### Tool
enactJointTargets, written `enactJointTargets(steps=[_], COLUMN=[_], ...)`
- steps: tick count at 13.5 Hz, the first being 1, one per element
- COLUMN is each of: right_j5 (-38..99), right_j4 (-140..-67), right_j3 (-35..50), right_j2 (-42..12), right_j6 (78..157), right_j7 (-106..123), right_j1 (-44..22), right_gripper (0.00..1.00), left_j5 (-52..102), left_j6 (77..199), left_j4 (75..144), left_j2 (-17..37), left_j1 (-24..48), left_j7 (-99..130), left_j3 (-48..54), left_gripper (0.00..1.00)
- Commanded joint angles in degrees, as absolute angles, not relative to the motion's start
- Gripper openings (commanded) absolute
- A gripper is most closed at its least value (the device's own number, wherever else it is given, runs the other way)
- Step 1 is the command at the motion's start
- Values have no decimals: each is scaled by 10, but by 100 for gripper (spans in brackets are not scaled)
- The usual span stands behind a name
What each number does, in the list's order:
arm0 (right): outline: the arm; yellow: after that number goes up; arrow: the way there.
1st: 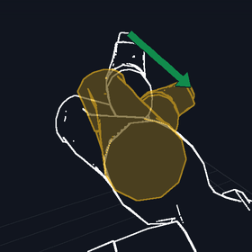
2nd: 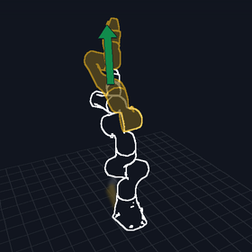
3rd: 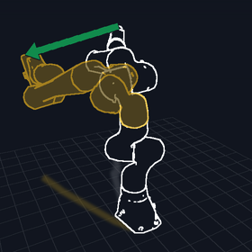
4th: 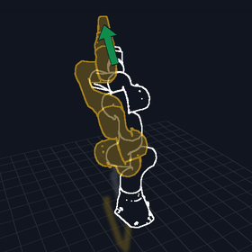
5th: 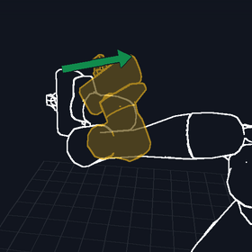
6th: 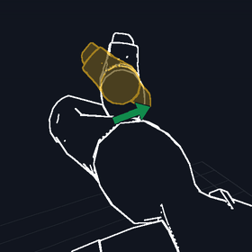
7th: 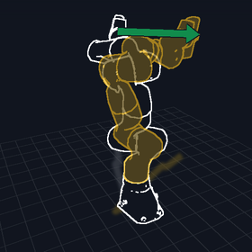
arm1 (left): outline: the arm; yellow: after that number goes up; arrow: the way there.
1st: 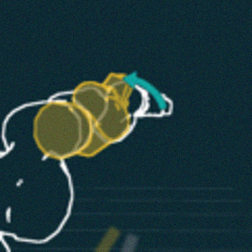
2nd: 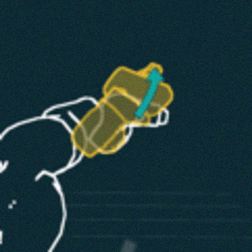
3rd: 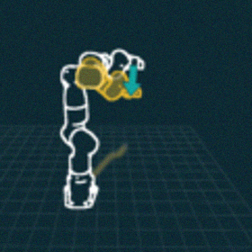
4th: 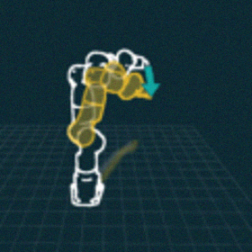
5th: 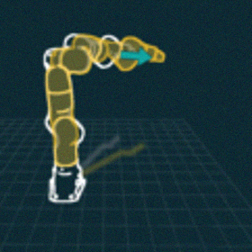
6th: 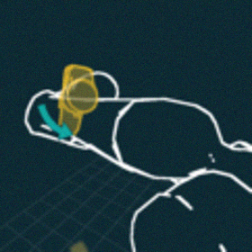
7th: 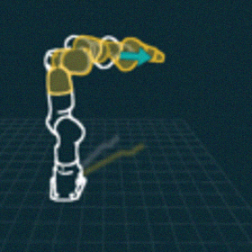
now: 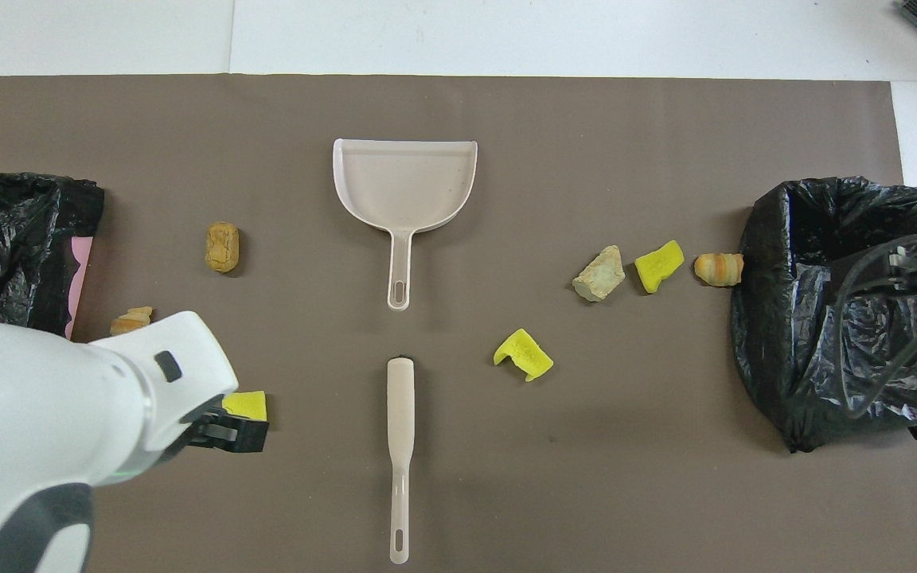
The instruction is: Sweep and dump trash in bin
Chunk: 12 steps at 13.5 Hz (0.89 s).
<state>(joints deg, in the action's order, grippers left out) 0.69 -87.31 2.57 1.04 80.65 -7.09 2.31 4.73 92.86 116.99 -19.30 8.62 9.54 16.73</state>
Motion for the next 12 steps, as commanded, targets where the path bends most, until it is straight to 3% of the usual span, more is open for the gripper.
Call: enactJointTargets(steps=[1,7,12], right_j5=[14,13,4], right_j4=[-902,-900,-867], right_j3=[39,43,66], right_j2=[31,21,-44], right_j6=[822,842,848], right_j7=[-75,-45,-45], right_j1=[24,24,23], right_gripper=[100,100,100], left_j5=[93,136,137], left_j6=[997,1102,1231], left_j4=[1255,1349,1409], left_j2=[-228,-229,-191], left_j1=[90,92,98], left_j7=[155,254,366], left_j3=[201,317,424], left_gripper=[100,100,100])
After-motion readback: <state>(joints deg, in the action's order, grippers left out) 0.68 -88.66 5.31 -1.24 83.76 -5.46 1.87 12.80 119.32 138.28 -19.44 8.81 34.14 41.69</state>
